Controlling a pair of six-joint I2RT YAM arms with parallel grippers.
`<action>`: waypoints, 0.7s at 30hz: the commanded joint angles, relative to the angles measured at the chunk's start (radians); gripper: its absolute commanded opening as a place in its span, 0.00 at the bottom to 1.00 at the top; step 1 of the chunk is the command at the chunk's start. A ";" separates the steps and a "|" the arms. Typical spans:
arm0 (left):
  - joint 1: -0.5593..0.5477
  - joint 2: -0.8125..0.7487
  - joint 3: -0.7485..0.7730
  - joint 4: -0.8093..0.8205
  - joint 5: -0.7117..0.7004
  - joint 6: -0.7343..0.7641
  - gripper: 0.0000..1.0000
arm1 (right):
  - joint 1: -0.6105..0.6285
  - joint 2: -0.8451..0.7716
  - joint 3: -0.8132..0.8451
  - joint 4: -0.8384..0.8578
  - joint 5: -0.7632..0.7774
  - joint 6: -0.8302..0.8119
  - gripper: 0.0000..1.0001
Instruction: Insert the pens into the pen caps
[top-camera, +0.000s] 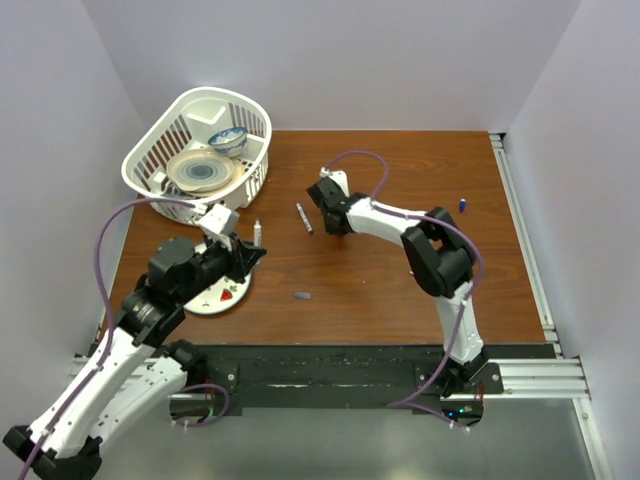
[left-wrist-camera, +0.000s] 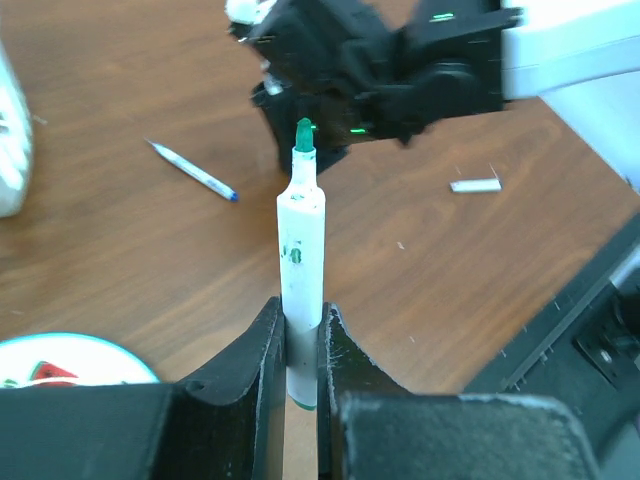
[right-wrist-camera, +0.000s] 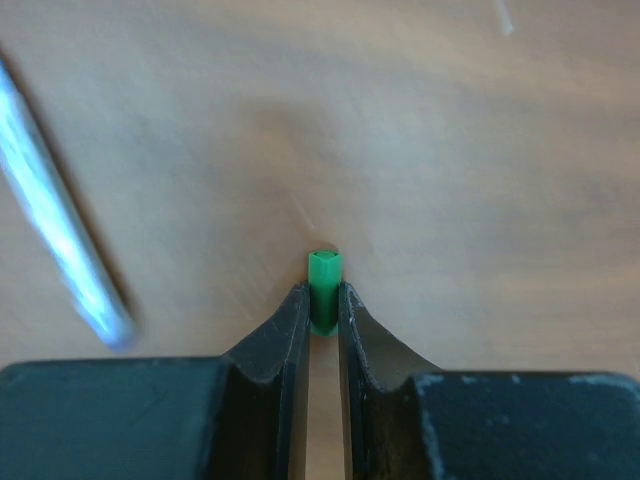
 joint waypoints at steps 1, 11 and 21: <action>0.004 0.169 0.123 0.060 0.132 -0.026 0.00 | -0.007 -0.241 -0.397 0.139 -0.042 0.004 0.00; -0.002 0.470 0.073 0.420 0.540 -0.107 0.00 | -0.007 -0.746 -0.674 0.233 -0.145 0.083 0.00; -0.013 0.424 0.043 0.428 0.583 -0.075 0.00 | -0.003 -1.199 -0.872 0.767 -0.441 0.270 0.00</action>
